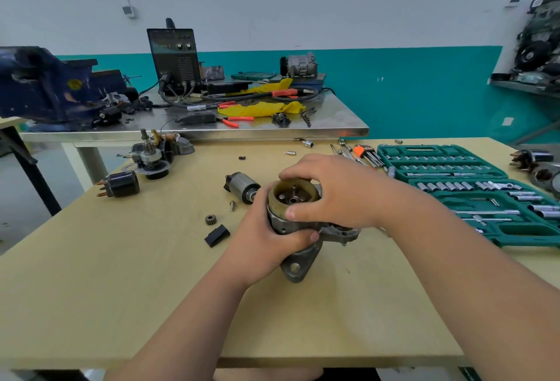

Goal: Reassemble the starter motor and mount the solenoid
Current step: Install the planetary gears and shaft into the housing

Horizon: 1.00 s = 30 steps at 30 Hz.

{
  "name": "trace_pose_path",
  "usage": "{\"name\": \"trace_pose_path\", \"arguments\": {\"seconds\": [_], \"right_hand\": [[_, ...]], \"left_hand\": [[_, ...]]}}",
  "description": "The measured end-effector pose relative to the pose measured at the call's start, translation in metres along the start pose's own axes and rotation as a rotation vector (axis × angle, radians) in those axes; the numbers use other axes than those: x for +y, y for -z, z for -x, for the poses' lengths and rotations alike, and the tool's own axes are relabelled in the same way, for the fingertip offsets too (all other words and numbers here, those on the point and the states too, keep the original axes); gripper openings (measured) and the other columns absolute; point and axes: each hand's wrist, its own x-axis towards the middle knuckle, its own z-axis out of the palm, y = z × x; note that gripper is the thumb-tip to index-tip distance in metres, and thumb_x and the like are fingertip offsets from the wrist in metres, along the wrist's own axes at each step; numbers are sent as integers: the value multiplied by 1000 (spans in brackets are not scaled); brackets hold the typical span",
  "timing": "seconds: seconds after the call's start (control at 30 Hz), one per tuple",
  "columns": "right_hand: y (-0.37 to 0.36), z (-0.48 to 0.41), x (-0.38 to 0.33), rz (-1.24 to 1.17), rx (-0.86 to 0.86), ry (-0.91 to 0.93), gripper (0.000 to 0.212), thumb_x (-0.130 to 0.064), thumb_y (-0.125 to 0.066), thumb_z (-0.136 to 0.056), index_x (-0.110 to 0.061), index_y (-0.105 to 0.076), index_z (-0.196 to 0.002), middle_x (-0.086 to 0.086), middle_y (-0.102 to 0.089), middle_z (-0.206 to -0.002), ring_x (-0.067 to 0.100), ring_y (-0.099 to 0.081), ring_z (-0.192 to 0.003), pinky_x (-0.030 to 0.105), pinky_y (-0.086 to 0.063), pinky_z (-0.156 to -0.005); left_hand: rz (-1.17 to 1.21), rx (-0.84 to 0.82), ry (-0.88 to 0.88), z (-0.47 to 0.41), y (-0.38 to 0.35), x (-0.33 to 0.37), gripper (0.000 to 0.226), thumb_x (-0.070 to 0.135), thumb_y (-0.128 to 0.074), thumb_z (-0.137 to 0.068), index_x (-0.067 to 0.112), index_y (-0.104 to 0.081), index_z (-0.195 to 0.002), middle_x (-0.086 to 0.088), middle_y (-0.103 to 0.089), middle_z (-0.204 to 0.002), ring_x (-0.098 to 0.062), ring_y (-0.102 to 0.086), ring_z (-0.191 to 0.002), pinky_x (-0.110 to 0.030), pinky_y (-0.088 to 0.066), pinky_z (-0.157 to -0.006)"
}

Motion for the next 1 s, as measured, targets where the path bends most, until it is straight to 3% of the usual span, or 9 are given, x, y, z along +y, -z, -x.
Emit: {"name": "trace_pose_path", "arguments": {"seconds": [0.13,0.27,0.37,0.47,0.6,0.7,1.0], "right_hand": [[-5,8,0,-155,205,-9,30,-39,-59,-89,-35,-61,-118,-25,-55,-101,-4,-50,-96,16,-42,-80],[-4,17,11,-278,338,-85,26,-32,-52,-94,-39,-58,-118,-34,-50,-104,-14,-47,-103,12,-41,-82],[-13,29,26,-357,269,-271,22,-29,-52,-96,-39,-58,-114,-29,-55,-102,-11,-55,-95,16,-46,-81],[-24,49,38,-585,92,-454,12,-35,-52,-95,-44,-60,-96,-21,-67,-88,2,-66,-73,22,-52,-63],[-37,61,33,-798,-180,-464,16,-33,-53,-90,-22,-66,-90,-4,-70,-73,20,-67,-62,26,-48,-50],[-44,58,30,-776,-188,-477,14,-22,-52,-90,-13,-63,-91,1,-70,-72,17,-65,-59,26,-47,-48],[-57,60,30,-809,-119,-519,14,-14,-50,-95,-16,-63,-89,1,-71,-74,17,-69,-63,26,-49,-51]], "left_hand": [[14,14,16,0,1,-2,78,37,-84,-60,40,-43,-126,19,-65,-110,1,-62,-106,-20,-51,-87],[-9,35,6,1,2,-2,82,35,-85,-60,37,-41,-129,23,-64,-113,6,-59,-109,-14,-46,-92],[-47,45,-45,7,-2,-1,80,28,-87,-60,39,-42,-126,30,-60,-112,9,-56,-109,-4,-41,-85],[-53,111,-111,18,-4,-3,80,30,-87,-57,41,-43,-123,27,-60,-114,5,-57,-110,-4,-41,-85],[-118,182,-210,28,-6,-6,81,37,-85,-54,57,-39,-118,26,-59,-116,0,-59,-111,-6,-42,-86],[-173,198,-255,30,-9,-9,86,35,-86,-53,59,-37,-119,26,-57,-117,0,-59,-111,-6,-42,-87],[-218,166,-272,30,-12,-11,83,36,-84,-56,54,-36,-121,23,-56,-118,-1,-56,-113,-8,-40,-90]]}}
